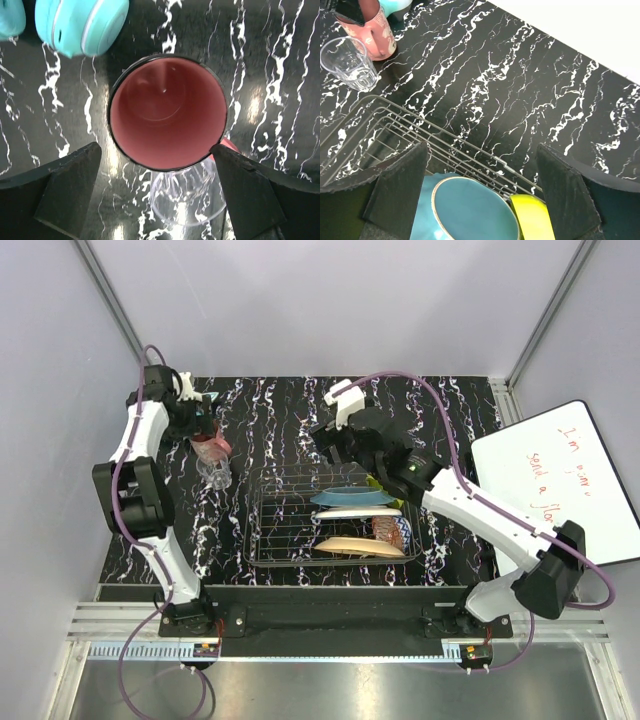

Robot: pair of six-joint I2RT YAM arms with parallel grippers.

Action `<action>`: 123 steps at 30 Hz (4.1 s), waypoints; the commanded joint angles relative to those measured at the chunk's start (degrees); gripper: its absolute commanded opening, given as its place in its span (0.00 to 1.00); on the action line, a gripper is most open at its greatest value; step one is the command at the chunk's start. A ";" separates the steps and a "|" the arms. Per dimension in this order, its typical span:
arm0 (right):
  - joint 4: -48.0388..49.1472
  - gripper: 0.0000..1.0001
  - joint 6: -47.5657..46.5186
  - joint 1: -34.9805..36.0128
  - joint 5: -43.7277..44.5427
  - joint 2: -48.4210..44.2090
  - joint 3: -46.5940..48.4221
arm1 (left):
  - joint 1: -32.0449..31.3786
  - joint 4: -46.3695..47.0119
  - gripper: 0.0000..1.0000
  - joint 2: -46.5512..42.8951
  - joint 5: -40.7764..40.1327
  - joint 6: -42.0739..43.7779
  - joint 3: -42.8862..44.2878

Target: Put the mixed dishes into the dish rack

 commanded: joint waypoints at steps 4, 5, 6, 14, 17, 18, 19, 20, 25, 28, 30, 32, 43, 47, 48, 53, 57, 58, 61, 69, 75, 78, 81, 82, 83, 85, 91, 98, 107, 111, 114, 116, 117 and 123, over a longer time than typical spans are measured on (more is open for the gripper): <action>0.77 0.95 4.91 -3.42 -5.75 1.60 3.10 | 0.57 2.88 0.92 3.85 -0.78 -2.02 5.54; 0.59 0.95 5.09 -4.20 -6.80 1.87 3.36 | 0.57 2.88 0.90 4.21 -0.60 -2.02 5.63; 0.42 0.95 5.27 -4.65 -7.42 2.05 3.54 | 0.66 2.88 0.89 4.47 -0.33 -1.93 5.72; -0.82 0.95 4.39 -6.23 -10.23 3.98 5.21 | 2.06 1.30 0.89 0.88 2.66 -1.67 4.58; -0.99 0.95 4.48 -6.76 -10.85 4.25 4.95 | 2.24 1.29 0.89 -1.85 4.15 -1.05 1.51; -0.91 0.95 4.48 -7.02 -10.94 4.16 4.60 | 2.24 1.21 0.90 -2.81 4.15 -1.31 1.07; -0.90 0.94 4.65 -7.02 -11.03 4.16 4.51 | 2.33 1.29 0.90 -3.43 4.41 -1.66 0.63; -0.82 0.94 4.74 -7.11 -11.46 4.16 4.33 | 2.24 1.55 0.90 -3.96 3.98 -2.10 -0.60; -0.90 0.94 5.18 -7.29 -12.08 4.07 3.63 | 2.24 11.21 0.91 -12.83 4.76 -6.93 -9.91; -0.82 0.94 5.44 -7.29 -12.61 3.90 3.19 | 2.33 14.99 0.91 -16.79 3.37 -9.66 -13.17; -0.64 0.94 5.53 -7.29 -12.79 3.63 2.67 | 2.24 18.51 0.91 -18.98 0.39 -11.85 -15.10; -0.82 0.93 5.79 -7.37 -13.14 3.46 2.40 | 2.24 20.62 0.91 -19.60 -4.19 -13.09 -16.60; -0.90 0.93 6.76 -7.29 -12.26 1.96 0.38 | 1.80 24.06 0.88 -9.95 -15.80 -18.72 -14.59; -1.26 0.93 7.03 -7.29 -11.73 1.70 0.11 | 0.83 23.88 0.88 -4.86 -17.91 -17.23 -11.95; -1.34 0.93 7.03 -7.37 -11.64 1.78 0.11 | 0.66 23.88 0.88 -4.23 -17.47 -17.14 -11.51; -1.70 0.93 7.55 -7.46 -11.38 1.96 0.46 | 0.13 23.53 0.84 -2.29 -16.16 -15.82 -11.59; -1.96 0.93 8.26 -7.55 -11.73 2.05 0.47 | 0.13 23.53 0.68 -1.68 -12.38 -15.38 -12.91; -1.79 0.93 8.26 -7.64 -11.64 2.05 0.29 | 0.04 23.36 0.62 -1.24 -11.68 -15.29 -12.91; -1.78 0.92 8.26 -7.81 -11.38 1.79 -0.15 | -0.75 23.09 0.47 -0.10 -10.35 -14.94 -12.83; -2.14 0.92 8.96 -8.52 -11.55 0.64 -1.56 | -3.82 22.13 0.41 2.98 -8.42 -14.06 -11.07; -2.49 0.91 8.96 -9.31 -12.26 0.47 -1.82 | -6.37 19.85 0.00 6.40 -7.28 -12.39 -6.86; -2.57 0.91 9.22 -9.66 -12.87 0.38 -2.17 | -7.08 19.31 0.00 5.80 -5.61 -12.48 -5.01; -2.49 0.90 9.84 -9.92 -13.49 0.47 -2.52 | -7.69 18.52 0.00 3.87 -2.71 -13.35 -2.81; -2.49 0.88 10.10 -10.01 -13.66 0.55 -2.70 | -8.04 18.35 0.00 3.34 -0.79 -13.79 -1.68; -2.49 0.88 10.28 -10.10 -13.93 0.73 -2.70 | -8.22 18.08 0.00 2.72 0.10 -14.14 -1.14; -2.49 0.87 11.15 -10.62 -14.37 1.08 -2.79 | -8.83 17.64 0.00 0.53 3.68 -16.07 0.00; 0.14 0.87 23.78 -20.44 -32.60 1.17 -1.47 | -9.80 20.53 0.00 -6.42 16.16 -25.65 1.50; 18.46 0.91 42.07 -28.19 -56.09 2.05 -3.22 | -8.75 28.52 0.00 -11.43 24.45 -36.45 5.10; 95.13 0.88 107.19 -29.44 -70.27 25.74 -3.60 | -9.98 44.37 0.00 -11.97 26.12 -49.13 10.36; 92.36 0.93 105.05 -28.03 -69.13 26.75 1.51 | -13.13 43.83 0.00 -11.43 25.51 -49.04 13.46; 91.55 0.89 106.50 -27.42 -67.11 28.32 4.50 | -14.71 46.81 0.00 -12.13 25.68 -50.18 10.13; 96.46 0.84 110.02 -26.98 -65.97 31.47 7.56 | -15.51 48.92 0.00 -12.57 25.68 -50.97 8.28; 98.48 0.83 113.69 -26.80 -64.22 32.45 8.54 | -16.21 49.71 0.00 -12.58 25.60 -51.32 6.61; 98.24 0.84 113.64 -24.16 -64.64 34.66 13.12 | -18.32 50.87 0.00 -11.52 25.16 -51.15 5.19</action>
